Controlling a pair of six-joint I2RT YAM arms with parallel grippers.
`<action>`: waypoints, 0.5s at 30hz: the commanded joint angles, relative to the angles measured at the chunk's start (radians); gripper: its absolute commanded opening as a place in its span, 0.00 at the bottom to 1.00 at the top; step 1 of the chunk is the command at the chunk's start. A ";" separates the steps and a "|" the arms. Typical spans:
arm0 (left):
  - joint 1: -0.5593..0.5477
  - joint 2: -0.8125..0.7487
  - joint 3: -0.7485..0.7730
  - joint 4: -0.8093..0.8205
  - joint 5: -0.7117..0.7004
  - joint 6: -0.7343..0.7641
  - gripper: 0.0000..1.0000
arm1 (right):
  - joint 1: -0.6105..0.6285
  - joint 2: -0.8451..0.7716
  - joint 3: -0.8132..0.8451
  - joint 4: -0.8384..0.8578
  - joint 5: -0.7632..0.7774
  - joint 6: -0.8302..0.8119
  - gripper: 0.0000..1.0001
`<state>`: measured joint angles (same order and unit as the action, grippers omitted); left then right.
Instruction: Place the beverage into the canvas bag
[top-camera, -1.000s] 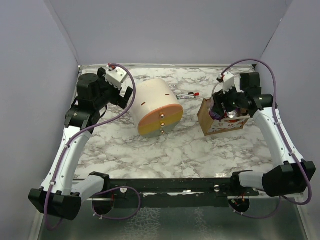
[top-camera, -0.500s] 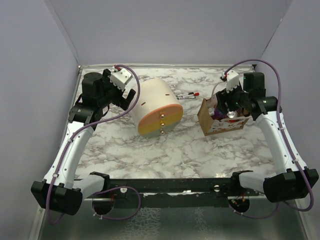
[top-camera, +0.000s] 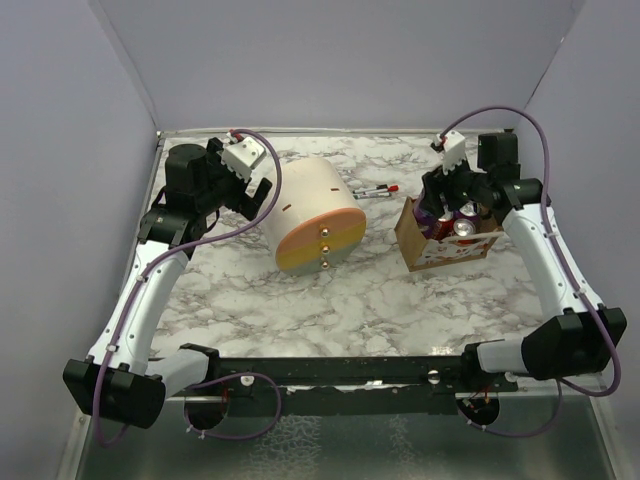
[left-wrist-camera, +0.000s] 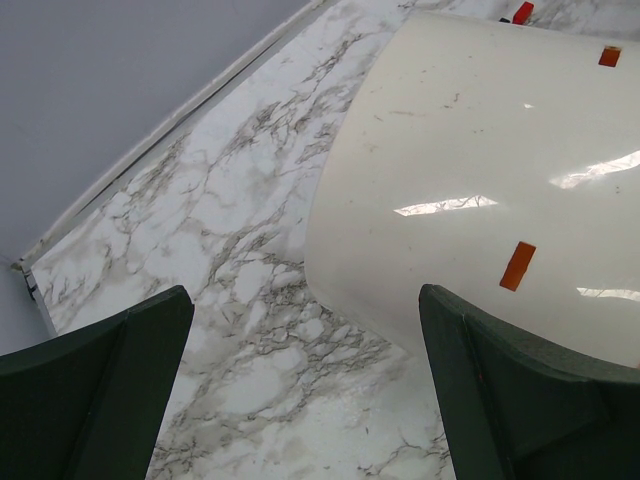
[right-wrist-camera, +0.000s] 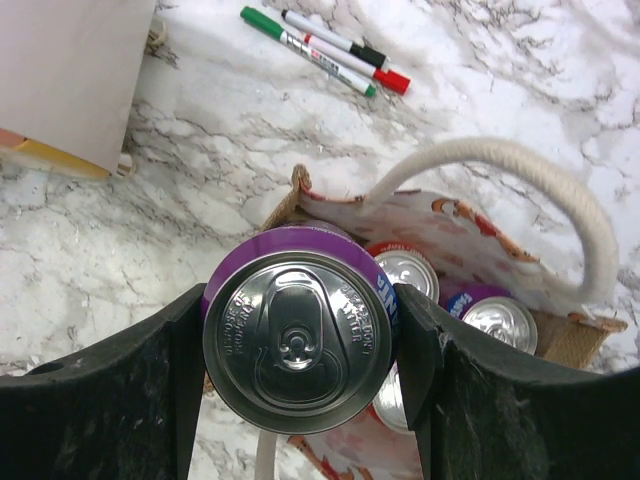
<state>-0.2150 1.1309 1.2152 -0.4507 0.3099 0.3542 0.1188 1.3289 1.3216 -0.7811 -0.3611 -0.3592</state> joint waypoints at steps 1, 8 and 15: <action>0.006 -0.015 0.016 0.003 0.029 0.000 0.99 | 0.005 0.029 0.062 0.154 -0.094 0.012 0.24; 0.007 -0.019 0.016 0.001 0.033 -0.003 0.99 | 0.005 0.060 0.015 0.241 -0.114 0.002 0.23; 0.007 -0.031 0.002 0.010 0.036 -0.006 0.98 | 0.005 0.068 -0.049 0.283 -0.133 -0.023 0.23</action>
<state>-0.2150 1.1301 1.2152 -0.4507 0.3115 0.3538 0.1184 1.4033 1.2953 -0.6342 -0.4217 -0.3645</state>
